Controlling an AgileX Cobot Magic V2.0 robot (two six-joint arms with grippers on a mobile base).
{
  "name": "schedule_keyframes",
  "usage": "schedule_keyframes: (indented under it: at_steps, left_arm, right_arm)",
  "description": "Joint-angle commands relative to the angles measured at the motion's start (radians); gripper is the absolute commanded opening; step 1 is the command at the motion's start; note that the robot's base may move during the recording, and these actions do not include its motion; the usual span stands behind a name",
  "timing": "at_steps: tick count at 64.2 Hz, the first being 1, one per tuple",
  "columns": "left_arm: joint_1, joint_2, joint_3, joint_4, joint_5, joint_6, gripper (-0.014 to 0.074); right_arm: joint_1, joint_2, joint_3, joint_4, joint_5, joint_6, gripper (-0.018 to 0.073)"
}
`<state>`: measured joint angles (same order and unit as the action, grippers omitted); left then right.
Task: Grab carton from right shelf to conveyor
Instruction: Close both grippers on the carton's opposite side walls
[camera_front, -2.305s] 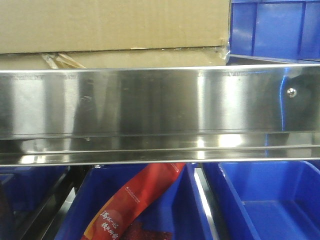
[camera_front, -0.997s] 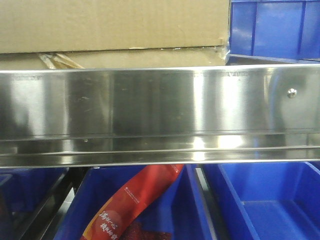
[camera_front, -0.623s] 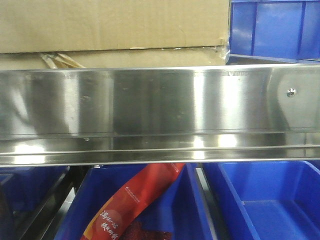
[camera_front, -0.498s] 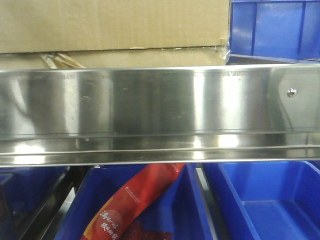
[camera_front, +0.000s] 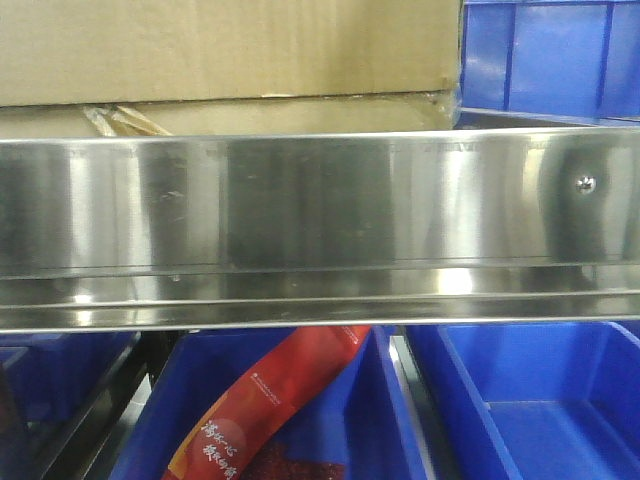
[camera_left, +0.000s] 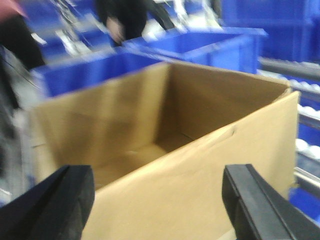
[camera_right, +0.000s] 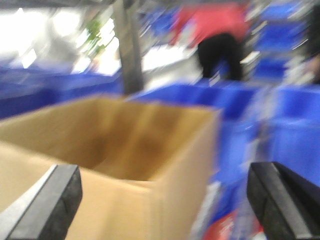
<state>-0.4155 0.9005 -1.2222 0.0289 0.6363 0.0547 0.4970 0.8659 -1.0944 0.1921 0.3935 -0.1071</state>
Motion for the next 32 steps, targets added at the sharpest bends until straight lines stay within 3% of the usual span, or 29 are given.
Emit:
schedule_keyframes:
  at_steps: [1, 12, 21, 29, 32]
  left_arm:
    - [0.003, 0.094, -0.119, 0.017, 0.047, -0.075, 0.0435]
    - [0.070, 0.305, -0.405, 0.123, 0.308, -0.206, 0.0435]
    - [0.144, 0.468, -0.622, 0.133, 0.514, -0.257, 0.0435]
    - [0.198, 0.565, -0.736, 0.133, 0.585, -0.259, 0.0435]
    - [0.215, 0.593, -0.750, 0.133, 0.585, -0.259, 0.0435]
  right_arm:
    - [0.024, 0.104, -0.113, -0.001, 0.081, -0.009, 0.0570]
    - [-0.026, 0.330, -0.435, -0.003, 0.337, 0.041, 0.0570]
    - [-0.067, 0.515, -0.740, -0.057, 0.596, 0.115, 0.0570]
    - [-0.067, 0.686, -0.987, -0.093, 0.808, 0.126, 0.0570]
    - [-0.067, 0.748, -1.055, -0.099, 0.828, 0.126, 0.0570]
